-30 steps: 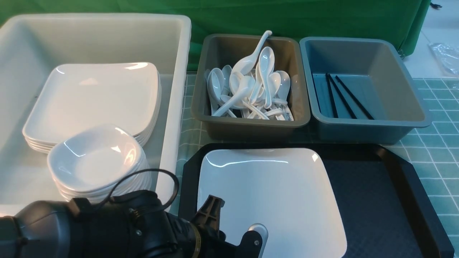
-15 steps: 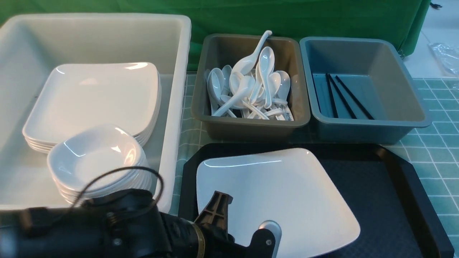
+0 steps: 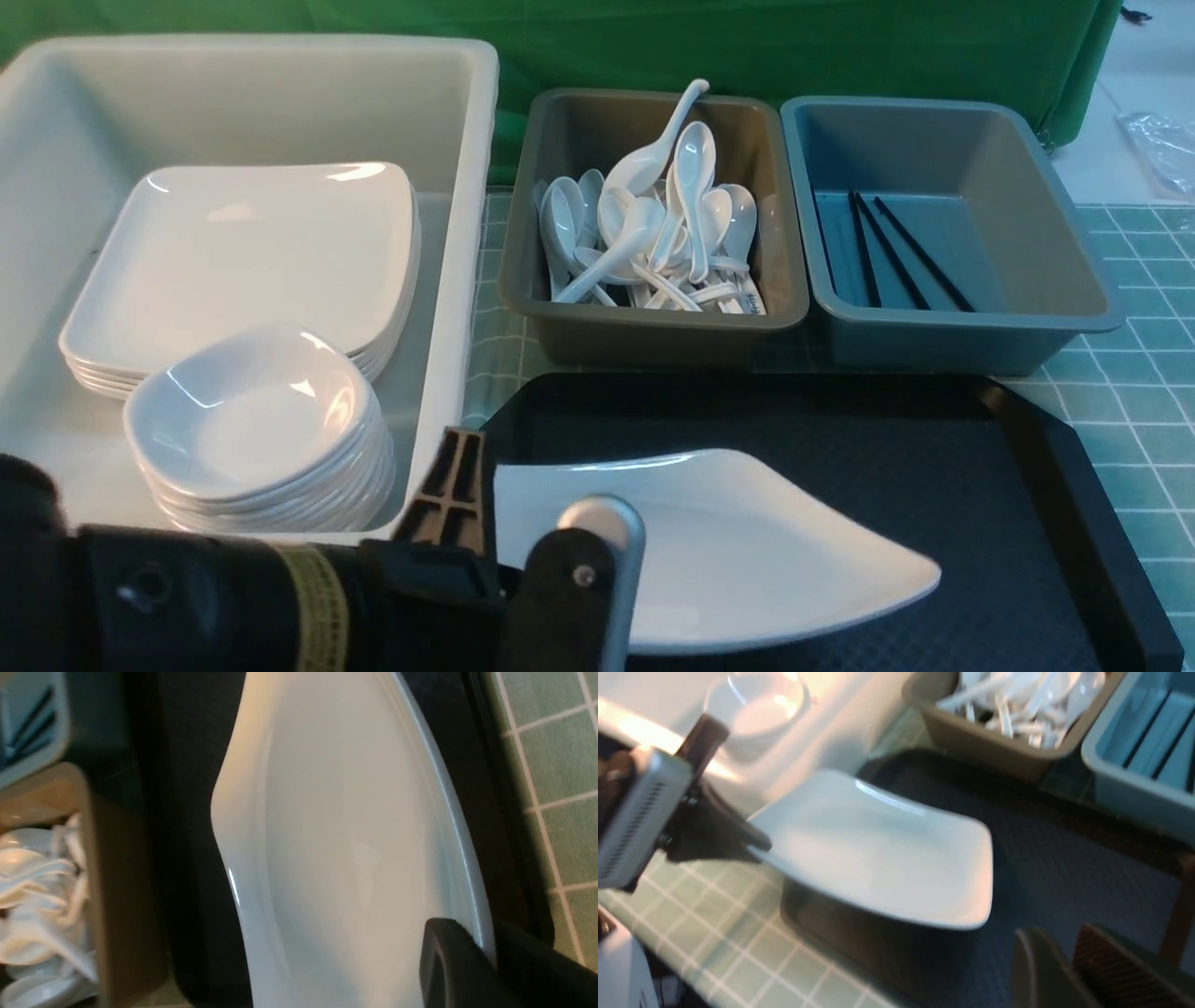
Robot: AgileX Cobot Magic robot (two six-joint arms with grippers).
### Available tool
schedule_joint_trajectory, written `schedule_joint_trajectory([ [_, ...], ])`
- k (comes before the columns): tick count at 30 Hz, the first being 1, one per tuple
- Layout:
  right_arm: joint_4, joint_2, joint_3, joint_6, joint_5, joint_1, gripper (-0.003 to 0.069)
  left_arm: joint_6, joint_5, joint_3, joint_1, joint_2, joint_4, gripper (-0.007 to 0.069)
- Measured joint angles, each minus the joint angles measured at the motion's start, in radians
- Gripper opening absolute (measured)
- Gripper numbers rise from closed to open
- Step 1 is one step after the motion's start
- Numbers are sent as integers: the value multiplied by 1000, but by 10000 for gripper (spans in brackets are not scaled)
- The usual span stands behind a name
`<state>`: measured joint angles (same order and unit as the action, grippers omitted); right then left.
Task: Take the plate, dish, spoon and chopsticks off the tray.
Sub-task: Use the left arm to put the plate into the large storage box on the left
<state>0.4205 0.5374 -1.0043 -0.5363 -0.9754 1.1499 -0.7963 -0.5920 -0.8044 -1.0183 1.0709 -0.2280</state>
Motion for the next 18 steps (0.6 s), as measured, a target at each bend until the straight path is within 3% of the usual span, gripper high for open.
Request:
schedule_joint_trajectory([
  [1,8,0,0,-4,33,0,38,25,-2,-23,0,-27,-6,35],
  [6,19,0,0,-6,141,0,20,149,-21,-162,0,-87,-140,38],
  [13,35,19,0,-6,195,0,20,179,-70,-305,1,-94,-212,34],
  [16,39,36,0,-6,203,0,20,200,-77,-321,13,-94,-289,35],
  [18,43,57,0,-4,217,0,20,290,-77,-327,103,-78,-437,38],
])
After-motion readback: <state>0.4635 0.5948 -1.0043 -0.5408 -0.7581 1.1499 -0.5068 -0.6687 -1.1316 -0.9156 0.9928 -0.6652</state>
